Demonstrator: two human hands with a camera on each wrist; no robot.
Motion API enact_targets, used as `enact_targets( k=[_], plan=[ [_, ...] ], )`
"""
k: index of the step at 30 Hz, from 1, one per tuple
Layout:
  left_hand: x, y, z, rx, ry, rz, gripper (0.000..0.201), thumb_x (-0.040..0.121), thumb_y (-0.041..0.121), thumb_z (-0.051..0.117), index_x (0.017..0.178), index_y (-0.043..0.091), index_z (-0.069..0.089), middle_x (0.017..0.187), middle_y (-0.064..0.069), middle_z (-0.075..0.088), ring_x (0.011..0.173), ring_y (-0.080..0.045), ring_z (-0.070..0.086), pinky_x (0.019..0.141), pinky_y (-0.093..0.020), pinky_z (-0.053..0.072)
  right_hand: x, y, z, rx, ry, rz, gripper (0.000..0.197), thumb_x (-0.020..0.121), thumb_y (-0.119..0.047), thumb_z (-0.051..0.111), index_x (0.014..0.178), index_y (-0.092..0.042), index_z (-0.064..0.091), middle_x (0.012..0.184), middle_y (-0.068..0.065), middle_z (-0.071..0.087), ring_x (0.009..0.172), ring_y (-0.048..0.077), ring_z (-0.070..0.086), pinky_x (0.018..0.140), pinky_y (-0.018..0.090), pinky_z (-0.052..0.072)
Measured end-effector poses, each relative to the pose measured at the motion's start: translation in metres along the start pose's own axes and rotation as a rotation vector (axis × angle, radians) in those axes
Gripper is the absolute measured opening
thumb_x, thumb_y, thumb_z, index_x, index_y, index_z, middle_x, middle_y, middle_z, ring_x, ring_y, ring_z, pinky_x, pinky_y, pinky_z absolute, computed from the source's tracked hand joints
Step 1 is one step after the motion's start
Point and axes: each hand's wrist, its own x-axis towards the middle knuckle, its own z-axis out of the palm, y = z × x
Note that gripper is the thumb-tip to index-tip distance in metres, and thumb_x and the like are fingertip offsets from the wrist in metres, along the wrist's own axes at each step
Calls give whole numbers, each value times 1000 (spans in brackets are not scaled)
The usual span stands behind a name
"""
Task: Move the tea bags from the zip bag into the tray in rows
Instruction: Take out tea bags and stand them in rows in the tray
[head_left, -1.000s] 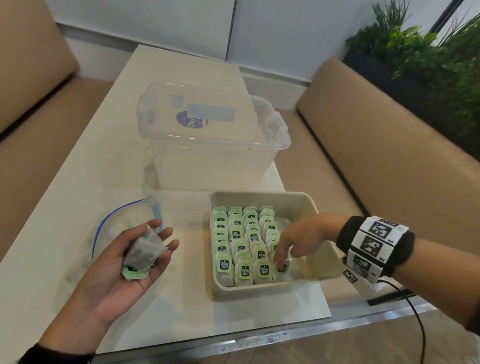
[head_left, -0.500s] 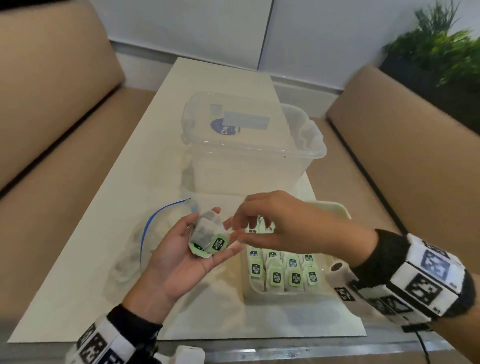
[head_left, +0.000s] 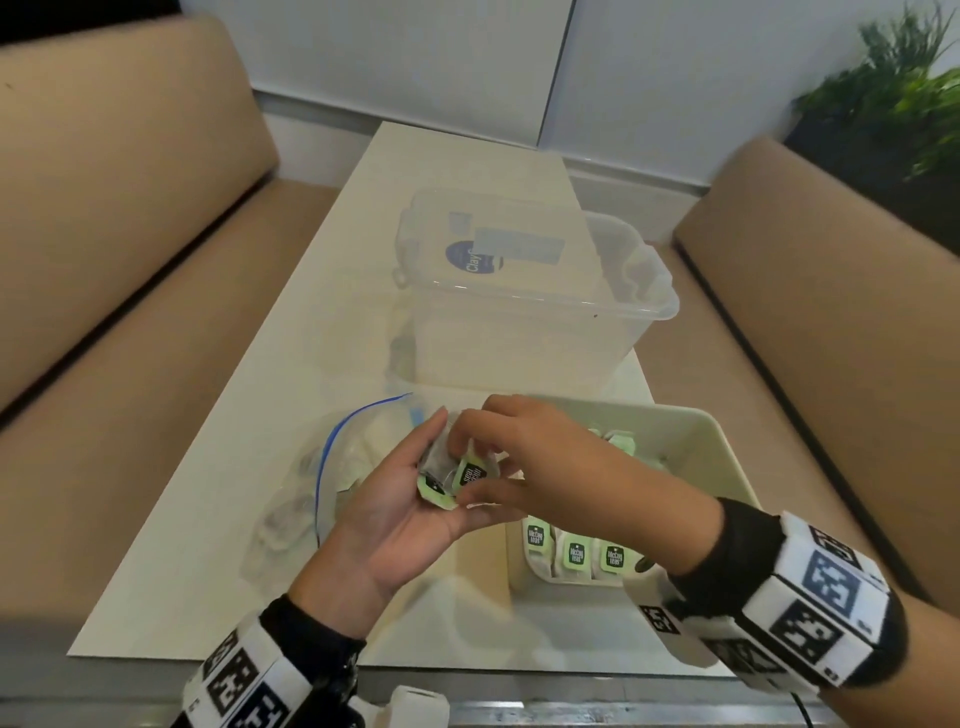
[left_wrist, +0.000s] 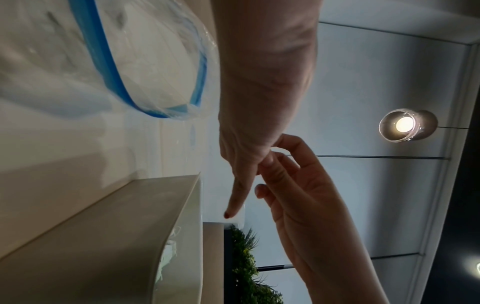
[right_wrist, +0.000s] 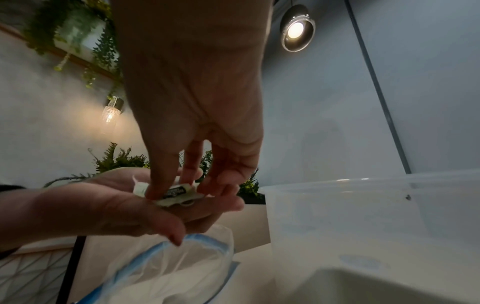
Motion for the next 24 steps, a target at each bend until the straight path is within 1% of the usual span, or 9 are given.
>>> enact_targets(
  k=[3,7,9,11,13,14,18,21,24],
  plan=[
    [4,-2,-3,40,6,-4,28,87,32,49,89,6,60,89,-13,61,74,-29,70,83,-69,43,-1,0,-2,-31,-33,-9,20,85,-27,65,102,-19,56,86,-6,50,84,14,46,78,33,46],
    [8,-5,-7,45,10,-5,31,90,31,49,89,4,63,86,-13,65,75,-26,69,85,-67,45,0,-3,-8,17,-84,13,14,85,-15,63,97,-18,58,82,-5,51,78,14,49,76,34,45],
    [9,-5,-9,40,8,8,29,95,27,46,88,7,65,84,-11,68,76,-22,69,85,-65,45,1,-4,-16,57,-110,24,15,85,-11,61,96,-20,59,82,-5,52,74,11,49,74,30,46],
    [10,-4,-12,9,-16,32,20,94,20,47,102,11,62,93,-10,70,81,-23,69,88,-61,47,3,-3,-27,101,-119,25,19,84,-8,60,96,-22,60,85,-3,55,72,5,48,69,19,44],
    [11,-4,-16,-47,-32,57,32,87,12,50,117,18,59,107,-12,68,85,-28,70,87,-58,49,6,0,-40,78,-118,10,23,83,-8,60,100,-23,60,89,-4,54,74,3,48,66,11,40],
    [11,-4,-16,-41,-29,58,36,82,9,51,115,18,62,109,-13,68,85,-30,70,84,-55,52,8,2,-46,56,-115,4,25,83,-9,61,103,-23,59,91,-6,52,77,3,49,67,11,41],
    [7,-7,-12,74,-17,43,26,72,4,56,81,15,77,95,-13,72,79,-31,71,71,-43,60,13,7,-60,2,-84,32,41,80,-17,70,112,-28,48,99,-10,46,80,3,58,71,16,49],
    [7,-9,-12,169,-6,27,22,71,4,71,87,19,78,92,-9,73,77,-27,71,65,-36,60,17,2,-68,-49,-140,29,46,78,-20,74,109,-31,42,90,-14,55,71,-1,60,65,16,51],
    [8,-11,-12,198,-3,26,41,53,5,80,93,18,76,95,-11,73,80,-28,71,64,-36,60,21,-5,-77,-119,-199,-32,34,83,-19,67,109,-30,48,88,-16,63,75,-3,60,68,12,48]
  ],
)
